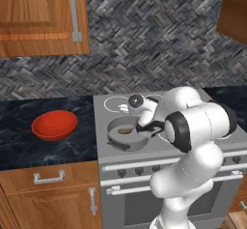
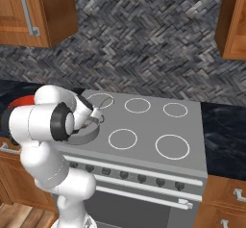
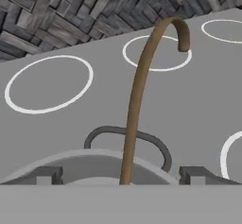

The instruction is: Open the cabinet and move the ladle to the pot. Then close the cabinet.

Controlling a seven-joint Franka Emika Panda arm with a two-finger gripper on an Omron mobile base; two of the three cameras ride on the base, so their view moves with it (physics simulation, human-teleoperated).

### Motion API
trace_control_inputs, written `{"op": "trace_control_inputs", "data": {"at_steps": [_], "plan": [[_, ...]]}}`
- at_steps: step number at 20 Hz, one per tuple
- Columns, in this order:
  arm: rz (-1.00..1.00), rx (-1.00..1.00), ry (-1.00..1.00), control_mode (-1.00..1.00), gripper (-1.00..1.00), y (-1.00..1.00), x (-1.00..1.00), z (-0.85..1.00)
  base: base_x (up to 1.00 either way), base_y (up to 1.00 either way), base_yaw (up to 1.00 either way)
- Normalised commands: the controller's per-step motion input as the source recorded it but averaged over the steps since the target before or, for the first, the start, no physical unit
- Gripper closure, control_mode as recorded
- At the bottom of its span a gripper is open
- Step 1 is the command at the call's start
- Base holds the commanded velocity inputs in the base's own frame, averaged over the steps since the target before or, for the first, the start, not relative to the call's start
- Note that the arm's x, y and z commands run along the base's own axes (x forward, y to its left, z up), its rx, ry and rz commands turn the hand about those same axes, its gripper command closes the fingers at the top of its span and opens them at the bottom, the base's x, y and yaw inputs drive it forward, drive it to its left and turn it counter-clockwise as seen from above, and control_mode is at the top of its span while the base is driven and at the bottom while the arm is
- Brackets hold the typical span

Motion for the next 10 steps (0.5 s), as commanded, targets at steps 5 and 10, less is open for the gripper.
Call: {"op": "trace_control_inputs", "data": {"at_steps": [5,10], "plan": [[0.01,0.09,0.14,-1.0,-1.0,0.0,-0.31,0.53,0.0,0.0,0.0],[0.06,0.1,0.1,-1.0,-1.0,-0.01,-0.01,0.98,0.0,0.0,0.0]]}}
